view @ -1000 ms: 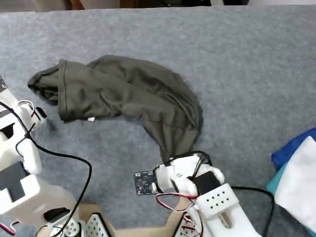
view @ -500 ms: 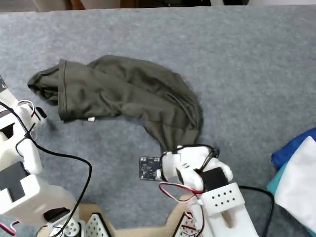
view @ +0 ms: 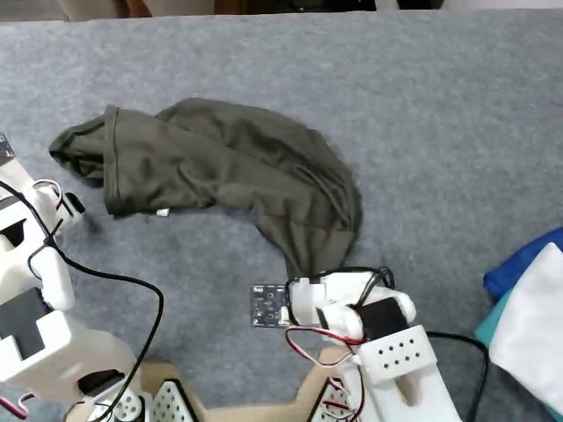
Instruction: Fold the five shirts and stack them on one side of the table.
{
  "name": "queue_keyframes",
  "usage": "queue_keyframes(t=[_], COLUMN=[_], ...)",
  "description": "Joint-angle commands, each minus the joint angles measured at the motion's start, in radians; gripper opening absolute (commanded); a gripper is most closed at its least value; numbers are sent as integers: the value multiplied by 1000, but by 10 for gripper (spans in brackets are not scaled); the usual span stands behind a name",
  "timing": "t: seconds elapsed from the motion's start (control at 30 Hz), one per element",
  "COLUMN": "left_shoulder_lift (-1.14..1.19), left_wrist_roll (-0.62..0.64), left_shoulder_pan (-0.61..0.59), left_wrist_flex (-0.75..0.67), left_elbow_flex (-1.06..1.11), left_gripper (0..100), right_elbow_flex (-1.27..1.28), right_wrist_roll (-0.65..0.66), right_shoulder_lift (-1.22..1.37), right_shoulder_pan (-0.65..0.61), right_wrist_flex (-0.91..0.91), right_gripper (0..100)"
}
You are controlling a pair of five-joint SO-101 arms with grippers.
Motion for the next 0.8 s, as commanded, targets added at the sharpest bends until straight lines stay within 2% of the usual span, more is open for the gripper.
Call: queue_keyframes(t=[0.0, 0.17, 0.47, 0.77], left_shoulder_lift=[-7, -5, -5, -5], left_wrist_roll=[-6, -6, -8, -8], left_shoulder_pan=[12, 12, 12, 12], left_wrist_flex=[8, 8, 8, 8], left_elbow_flex=[-44, -46, -46, -46], left_gripper=[221, 221, 221, 221], right_elbow_flex=[-36, -45, -176, -205], right_wrist_roll=[-78, -127, -129, -129], right_shoulder_lift=[38, 191, 466, 509], right_shoulder_pan=[-56, -130, -127, -148], right_wrist_flex=[6, -77, -201, -155], right_gripper=[150, 150, 149, 149])
